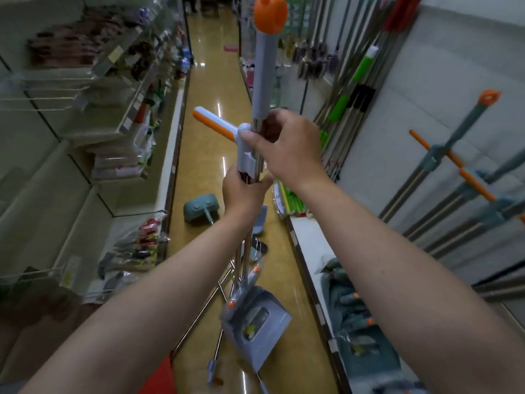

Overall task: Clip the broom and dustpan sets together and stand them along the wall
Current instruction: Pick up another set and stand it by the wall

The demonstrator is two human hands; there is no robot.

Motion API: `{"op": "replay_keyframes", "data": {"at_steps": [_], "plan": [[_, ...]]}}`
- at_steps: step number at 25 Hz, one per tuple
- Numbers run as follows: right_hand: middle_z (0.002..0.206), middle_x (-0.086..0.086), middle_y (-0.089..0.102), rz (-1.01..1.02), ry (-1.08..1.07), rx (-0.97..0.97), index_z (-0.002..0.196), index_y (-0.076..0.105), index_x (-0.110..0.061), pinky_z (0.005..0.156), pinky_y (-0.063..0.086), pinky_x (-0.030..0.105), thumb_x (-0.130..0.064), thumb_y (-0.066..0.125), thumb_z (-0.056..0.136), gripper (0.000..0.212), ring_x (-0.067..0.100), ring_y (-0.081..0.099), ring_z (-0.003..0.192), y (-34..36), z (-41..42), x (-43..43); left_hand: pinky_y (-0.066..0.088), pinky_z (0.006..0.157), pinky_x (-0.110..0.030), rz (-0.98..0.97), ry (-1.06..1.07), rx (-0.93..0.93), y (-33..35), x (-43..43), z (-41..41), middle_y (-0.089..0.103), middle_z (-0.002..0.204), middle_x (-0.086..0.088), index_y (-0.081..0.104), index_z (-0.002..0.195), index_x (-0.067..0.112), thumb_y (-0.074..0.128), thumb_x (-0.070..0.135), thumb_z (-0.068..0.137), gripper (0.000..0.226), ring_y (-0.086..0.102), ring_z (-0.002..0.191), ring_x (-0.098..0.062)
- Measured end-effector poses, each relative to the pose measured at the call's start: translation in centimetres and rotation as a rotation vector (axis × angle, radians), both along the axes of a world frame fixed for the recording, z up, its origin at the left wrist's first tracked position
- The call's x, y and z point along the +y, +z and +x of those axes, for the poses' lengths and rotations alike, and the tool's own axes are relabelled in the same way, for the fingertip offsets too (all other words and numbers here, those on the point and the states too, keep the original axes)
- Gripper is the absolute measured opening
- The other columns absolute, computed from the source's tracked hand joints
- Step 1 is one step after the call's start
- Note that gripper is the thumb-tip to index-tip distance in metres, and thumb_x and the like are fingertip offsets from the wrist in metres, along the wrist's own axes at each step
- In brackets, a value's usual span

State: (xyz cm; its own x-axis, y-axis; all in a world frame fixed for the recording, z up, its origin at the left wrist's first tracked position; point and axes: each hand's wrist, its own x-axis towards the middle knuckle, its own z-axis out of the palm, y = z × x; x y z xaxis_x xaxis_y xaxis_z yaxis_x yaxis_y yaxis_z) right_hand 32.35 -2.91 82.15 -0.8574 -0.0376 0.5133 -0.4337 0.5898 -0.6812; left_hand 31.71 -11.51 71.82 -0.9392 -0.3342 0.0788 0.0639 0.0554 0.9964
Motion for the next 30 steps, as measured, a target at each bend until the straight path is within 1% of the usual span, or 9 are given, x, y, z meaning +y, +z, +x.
{"op": "replay_keyframes", "data": {"at_steps": [3,7,10,13,16,19,22,26,30], "plan": [[0.082,-0.005,0.074,-0.028,-0.017,-0.041,0.089,0.072,-0.021,0.075,0.057,0.039,-0.041,0.08,0.079,0.024,0.013,0.069,0.078,0.4,1.4,2.8,0.048,0.062,-0.025,0.006,-0.003,-0.004,0.1,2.6,1.2,0.065,0.081,0.002,0.061,0.097,0.014,0.083,0.022,0.076,0.032,0.06,0.071,-0.011],[0.085,-0.005,0.075,-0.041,0.001,-0.095,0.098,0.075,-0.017,0.078,0.058,0.04,-0.037,0.081,0.08,0.028,0.011,0.07,0.081,0.6,3.2,7.3,0.049,0.064,-0.028,-0.023,-0.072,-0.025,0.4,6.1,2.7,0.064,0.078,0.004,0.062,0.098,0.011,0.084,0.023,0.075,0.034,0.061,0.072,-0.012],[0.091,-0.006,0.076,-0.078,-0.002,-0.117,0.105,0.075,-0.015,0.081,0.059,0.035,-0.035,0.081,0.08,0.032,0.008,0.071,0.084,0.6,5.1,11.6,0.046,0.059,-0.019,-0.039,-0.157,0.002,0.9,9.8,4.5,0.061,0.075,0.005,0.058,0.093,0.013,0.084,0.021,0.077,0.031,0.059,0.069,-0.01],[0.093,-0.005,0.075,-0.142,-0.028,-0.146,0.106,0.073,-0.013,0.084,0.058,0.031,-0.032,0.082,0.081,0.032,0.007,0.071,0.085,0.0,7.5,16.1,0.043,0.054,-0.009,-0.082,-0.301,0.067,0.9,13.2,6.9,0.061,0.077,0.006,0.057,0.099,0.017,0.079,0.018,0.082,0.027,0.059,0.07,-0.004],[0.091,-0.004,0.076,-0.182,-0.032,-0.162,0.104,0.073,-0.016,0.085,0.059,0.037,-0.03,0.082,0.08,0.029,0.009,0.072,0.086,-0.8,10.1,19.5,0.045,0.058,-0.014,-0.166,-0.399,0.092,-0.1,15.6,8.7,0.064,0.082,-0.001,0.058,0.103,0.015,0.075,0.022,0.086,0.025,0.06,0.07,-0.002],[0.087,-0.007,0.075,-0.212,-0.051,-0.173,0.097,0.073,-0.022,0.084,0.059,0.041,-0.032,0.082,0.08,0.022,0.01,0.073,0.084,-0.9,12.5,23.3,0.05,0.068,-0.034,-0.194,-0.49,0.143,-0.6,18.9,10.6,0.065,0.092,-0.019,0.058,0.103,0.013,0.072,0.028,0.087,0.026,0.064,0.082,-0.022],[0.084,-0.008,0.075,-0.213,-0.089,-0.18,0.089,0.07,-0.028,0.08,0.06,0.044,-0.031,0.082,0.079,0.016,0.011,0.073,0.083,-0.6,14.7,26.4,0.048,0.067,-0.031,-0.182,-0.624,0.16,-0.6,21.9,12.0,0.062,0.094,-0.024,0.057,0.104,0.007,0.07,0.027,0.09,0.027,0.061,0.085,-0.03],[0.088,0.01,0.075,-0.195,-0.216,-0.195,0.093,0.071,-0.01,0.077,0.059,0.045,-0.025,0.083,0.08,0.023,0.018,0.072,0.08,-1.2,18.1,29.5,0.048,0.069,-0.025,-0.172,-0.808,0.172,-1.1,24.8,14.3,0.061,0.087,-0.012,0.056,0.101,0.011,0.069,0.026,0.093,0.021,0.061,0.081,-0.016],[0.092,0.006,0.075,-0.217,-0.328,-0.238,0.096,0.071,-0.016,0.084,0.058,0.043,-0.03,0.083,0.08,0.024,0.017,0.071,0.084,-2.8,23.0,31.4,0.042,0.06,-0.013,-0.126,-1.008,0.206,-2.0,27.0,17.7,0.055,0.073,0.004,0.053,0.092,0.015,0.068,0.019,0.093,0.015,0.055,0.066,-0.002]]}}
